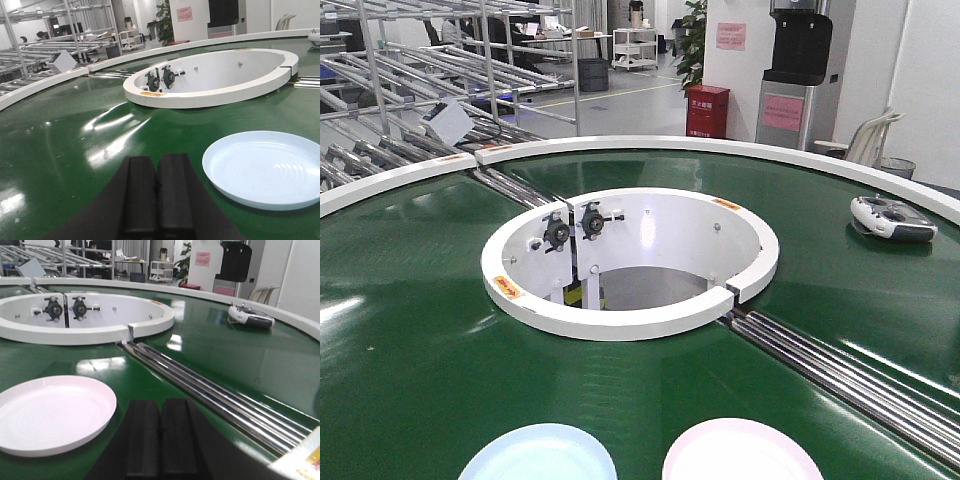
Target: Grab plate from conveyor and place on tray
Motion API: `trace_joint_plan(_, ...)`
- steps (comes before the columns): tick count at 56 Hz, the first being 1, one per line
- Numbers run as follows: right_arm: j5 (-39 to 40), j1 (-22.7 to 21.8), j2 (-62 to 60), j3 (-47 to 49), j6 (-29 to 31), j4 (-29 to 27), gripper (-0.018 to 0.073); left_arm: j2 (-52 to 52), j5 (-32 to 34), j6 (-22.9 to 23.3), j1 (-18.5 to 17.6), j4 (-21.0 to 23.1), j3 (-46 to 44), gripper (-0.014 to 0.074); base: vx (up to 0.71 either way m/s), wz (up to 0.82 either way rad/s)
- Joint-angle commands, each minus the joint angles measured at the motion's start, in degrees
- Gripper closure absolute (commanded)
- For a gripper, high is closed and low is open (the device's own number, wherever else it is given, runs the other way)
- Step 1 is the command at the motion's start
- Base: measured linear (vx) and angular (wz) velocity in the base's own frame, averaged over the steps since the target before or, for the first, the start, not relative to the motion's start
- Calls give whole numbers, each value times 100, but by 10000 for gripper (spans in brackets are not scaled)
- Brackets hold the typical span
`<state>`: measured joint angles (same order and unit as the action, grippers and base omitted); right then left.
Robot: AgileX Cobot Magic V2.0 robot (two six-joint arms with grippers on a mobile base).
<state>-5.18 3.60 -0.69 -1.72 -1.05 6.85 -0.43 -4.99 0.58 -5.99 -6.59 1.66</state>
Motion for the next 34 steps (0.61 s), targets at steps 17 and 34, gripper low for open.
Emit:
trace_joint_plan(17, 1484, -13, 75, 1313, -88, -187, 572, 197, 1682, 1197, -14, 489, -972, 594, 0, 0)
trace_joint_plan(34, -104, -13, 2692, 4451, 230, -56, 572, 3388, 803, 589, -14, 253, -4665, 594, 0, 0)
